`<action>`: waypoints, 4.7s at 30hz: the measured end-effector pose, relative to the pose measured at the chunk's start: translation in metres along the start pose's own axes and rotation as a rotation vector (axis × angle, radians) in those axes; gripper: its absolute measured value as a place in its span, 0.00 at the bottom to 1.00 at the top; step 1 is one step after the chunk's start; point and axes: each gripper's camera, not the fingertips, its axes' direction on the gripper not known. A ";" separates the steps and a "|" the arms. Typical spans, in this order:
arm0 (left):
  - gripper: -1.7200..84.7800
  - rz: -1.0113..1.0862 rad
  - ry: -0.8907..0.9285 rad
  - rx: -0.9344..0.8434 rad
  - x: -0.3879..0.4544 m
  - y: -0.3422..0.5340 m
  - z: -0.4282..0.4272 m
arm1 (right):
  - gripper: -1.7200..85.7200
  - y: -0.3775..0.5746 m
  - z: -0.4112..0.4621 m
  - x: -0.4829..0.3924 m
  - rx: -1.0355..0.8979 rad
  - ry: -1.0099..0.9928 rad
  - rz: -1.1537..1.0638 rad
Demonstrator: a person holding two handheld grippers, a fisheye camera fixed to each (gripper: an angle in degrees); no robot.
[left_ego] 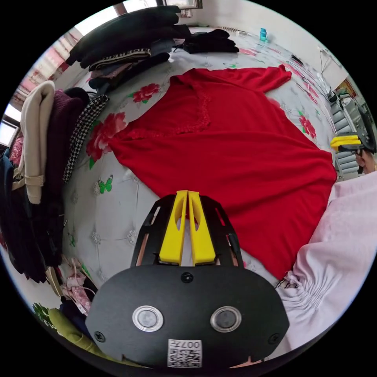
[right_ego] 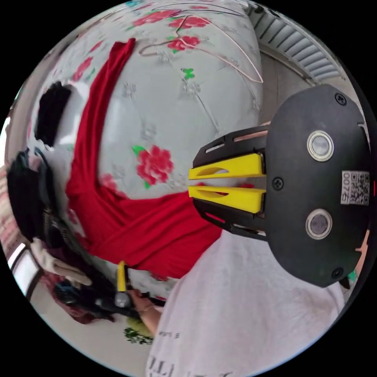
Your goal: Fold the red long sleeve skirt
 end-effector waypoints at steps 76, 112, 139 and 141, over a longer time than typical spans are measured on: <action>0.01 -0.471 0.383 0.239 0.075 0.354 -0.003 | 0.02 -0.055 0.135 -0.264 -0.211 -0.417 -0.719; 0.07 -0.995 0.408 0.128 0.139 0.410 0.080 | 0.02 -0.003 -0.302 0.102 0.889 -2.122 -0.760; 0.07 -0.997 0.416 0.123 0.151 0.393 0.120 | 0.02 0.076 -0.331 0.099 0.919 -1.978 -0.913; 0.07 -0.994 0.419 0.121 0.151 0.392 0.121 | 0.02 0.075 -0.330 0.093 0.930 -1.953 -0.931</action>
